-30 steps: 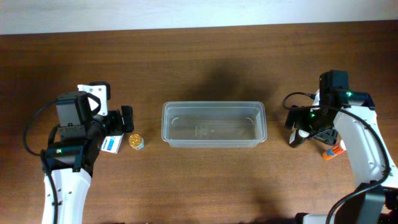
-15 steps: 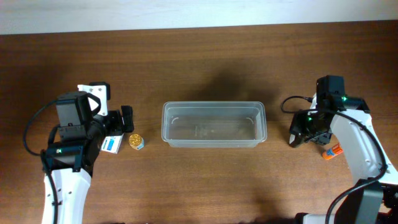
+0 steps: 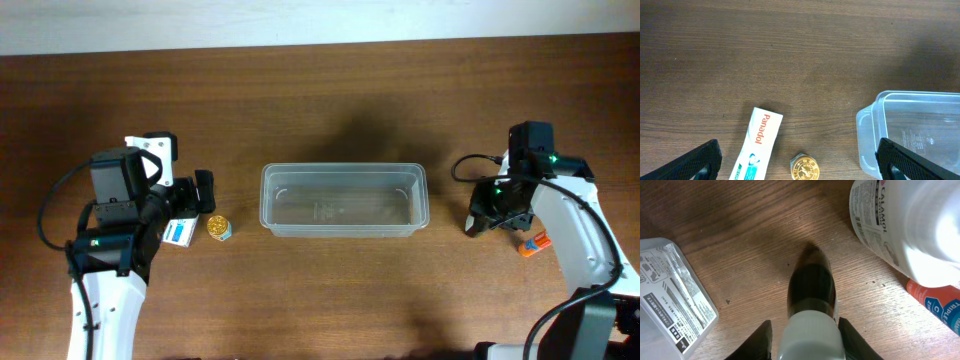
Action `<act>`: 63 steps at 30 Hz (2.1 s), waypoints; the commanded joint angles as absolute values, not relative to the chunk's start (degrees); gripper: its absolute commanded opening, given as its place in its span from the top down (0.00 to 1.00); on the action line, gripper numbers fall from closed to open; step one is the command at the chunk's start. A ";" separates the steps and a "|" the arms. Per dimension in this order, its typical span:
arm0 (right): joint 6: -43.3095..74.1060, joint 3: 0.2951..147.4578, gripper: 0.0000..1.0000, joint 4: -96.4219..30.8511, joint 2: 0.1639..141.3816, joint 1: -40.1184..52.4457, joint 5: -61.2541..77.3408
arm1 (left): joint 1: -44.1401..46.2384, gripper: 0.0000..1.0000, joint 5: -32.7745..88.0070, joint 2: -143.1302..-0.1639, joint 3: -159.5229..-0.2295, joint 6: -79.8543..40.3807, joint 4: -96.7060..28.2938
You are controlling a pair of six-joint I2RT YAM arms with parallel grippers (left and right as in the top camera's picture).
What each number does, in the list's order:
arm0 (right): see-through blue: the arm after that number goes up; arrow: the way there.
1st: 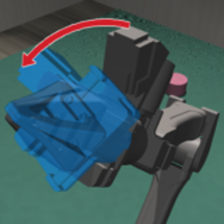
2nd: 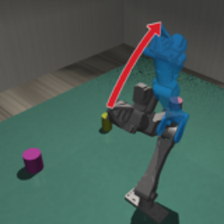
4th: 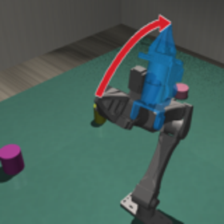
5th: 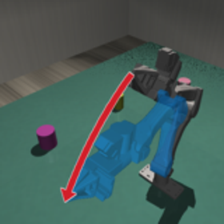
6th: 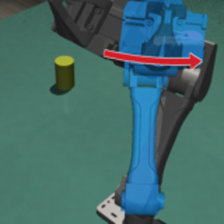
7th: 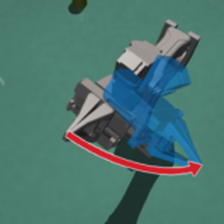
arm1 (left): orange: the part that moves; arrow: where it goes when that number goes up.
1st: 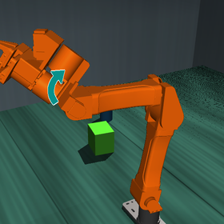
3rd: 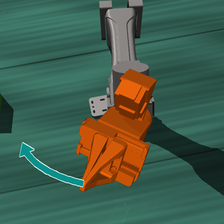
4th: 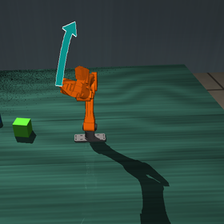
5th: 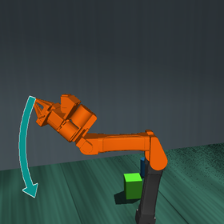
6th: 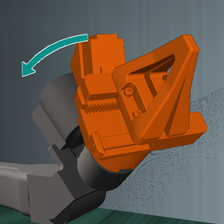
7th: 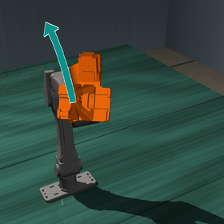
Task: Pack container
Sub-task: 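Move the right gripper down and grasp the dark-capped bottle, then carry the bottle into the container's right end and release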
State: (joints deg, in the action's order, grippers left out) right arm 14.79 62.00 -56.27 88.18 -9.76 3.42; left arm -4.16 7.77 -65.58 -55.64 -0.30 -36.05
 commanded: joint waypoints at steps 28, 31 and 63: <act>9.56 65.82 0.95 -59.00 86.08 -9.69 3.18 | -4.40 0.01 8.82 -65.67 -56.84 -0.86 -36.10; 7.70 69.67 0.95 -62.67 83.92 -9.17 4.38 | -4.40 0.01 8.80 -65.67 -56.84 -0.86 -36.10; 15.35 84.42 0.96 -66.59 97.23 16.10 2.66 | -4.40 0.00 8.80 -65.67 -56.84 -0.84 -36.12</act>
